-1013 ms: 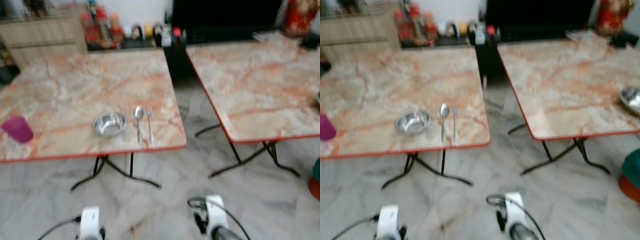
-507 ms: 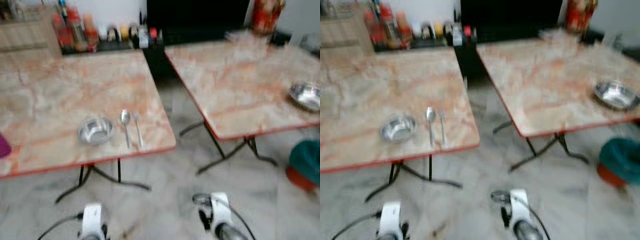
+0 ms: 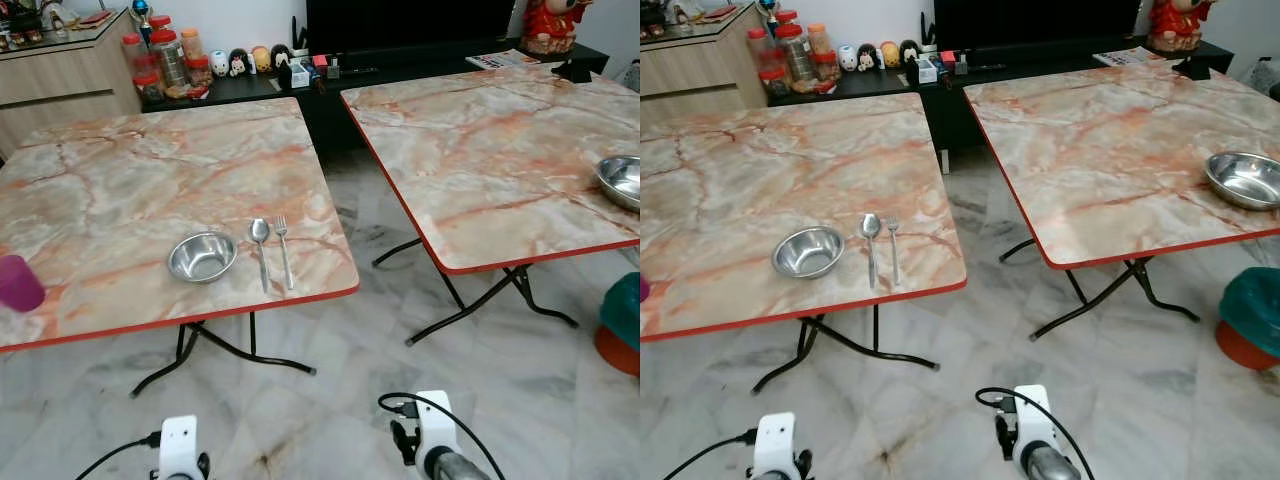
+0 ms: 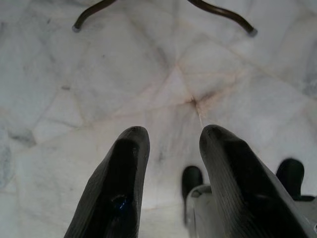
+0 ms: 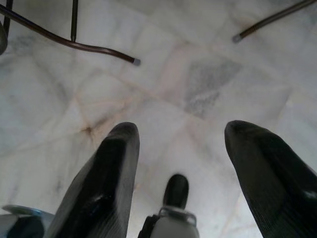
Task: Setting the table
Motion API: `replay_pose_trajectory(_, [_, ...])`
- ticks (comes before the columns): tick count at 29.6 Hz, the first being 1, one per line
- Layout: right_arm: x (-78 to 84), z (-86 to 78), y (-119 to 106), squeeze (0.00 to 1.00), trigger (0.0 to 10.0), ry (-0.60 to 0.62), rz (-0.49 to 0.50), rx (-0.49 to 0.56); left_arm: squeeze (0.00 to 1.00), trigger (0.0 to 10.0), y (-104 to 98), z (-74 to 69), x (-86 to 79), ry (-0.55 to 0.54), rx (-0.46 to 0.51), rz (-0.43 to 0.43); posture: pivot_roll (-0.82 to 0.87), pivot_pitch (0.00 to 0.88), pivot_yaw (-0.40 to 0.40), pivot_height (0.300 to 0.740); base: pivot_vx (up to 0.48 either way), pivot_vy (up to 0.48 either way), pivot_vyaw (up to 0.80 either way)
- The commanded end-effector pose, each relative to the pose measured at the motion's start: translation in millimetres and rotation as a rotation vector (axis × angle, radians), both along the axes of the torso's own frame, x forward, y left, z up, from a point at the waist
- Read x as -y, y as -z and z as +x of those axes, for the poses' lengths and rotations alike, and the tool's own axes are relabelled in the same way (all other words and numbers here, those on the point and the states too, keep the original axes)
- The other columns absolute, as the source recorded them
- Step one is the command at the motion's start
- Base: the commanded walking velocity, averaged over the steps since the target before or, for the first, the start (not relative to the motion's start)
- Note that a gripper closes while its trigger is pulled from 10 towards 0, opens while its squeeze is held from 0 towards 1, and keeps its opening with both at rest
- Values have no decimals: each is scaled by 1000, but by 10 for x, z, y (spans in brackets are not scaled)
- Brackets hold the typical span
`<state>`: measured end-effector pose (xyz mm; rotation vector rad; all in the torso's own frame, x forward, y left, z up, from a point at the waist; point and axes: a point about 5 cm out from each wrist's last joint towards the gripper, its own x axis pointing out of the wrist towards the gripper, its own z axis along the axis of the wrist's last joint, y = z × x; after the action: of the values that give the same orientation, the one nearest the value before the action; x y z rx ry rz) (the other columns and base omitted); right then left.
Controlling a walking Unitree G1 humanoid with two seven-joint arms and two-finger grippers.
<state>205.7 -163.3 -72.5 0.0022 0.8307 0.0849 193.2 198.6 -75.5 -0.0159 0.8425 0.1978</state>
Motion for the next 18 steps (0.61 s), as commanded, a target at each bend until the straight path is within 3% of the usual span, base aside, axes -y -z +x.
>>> replay_pose_trajectory(1, [-82,11,-4,0,10000,-1,22,8,0,10000,9,-44,-87,-21,-12,15,0,16,42,728,0,480,0])
replay_pose_trajectory(10, [-85,-3,4,0,10000,-3,21,5,0,10000,7,-45,-86,-18,-7,17,3,21,43,728,0,455,0])
replay_pose_trajectory(15, [-87,-3,3,0,10000,-3,21,6,0,10000,-1,-31,-78,-8,4,19,4,22,42,728,0,0,0])
replay_pose_trajectory(18, [-92,4,0,0,10000,-4,22,9,0,10000,-49,55,-37,11,52,11,4,22,41,728,0,0,0])
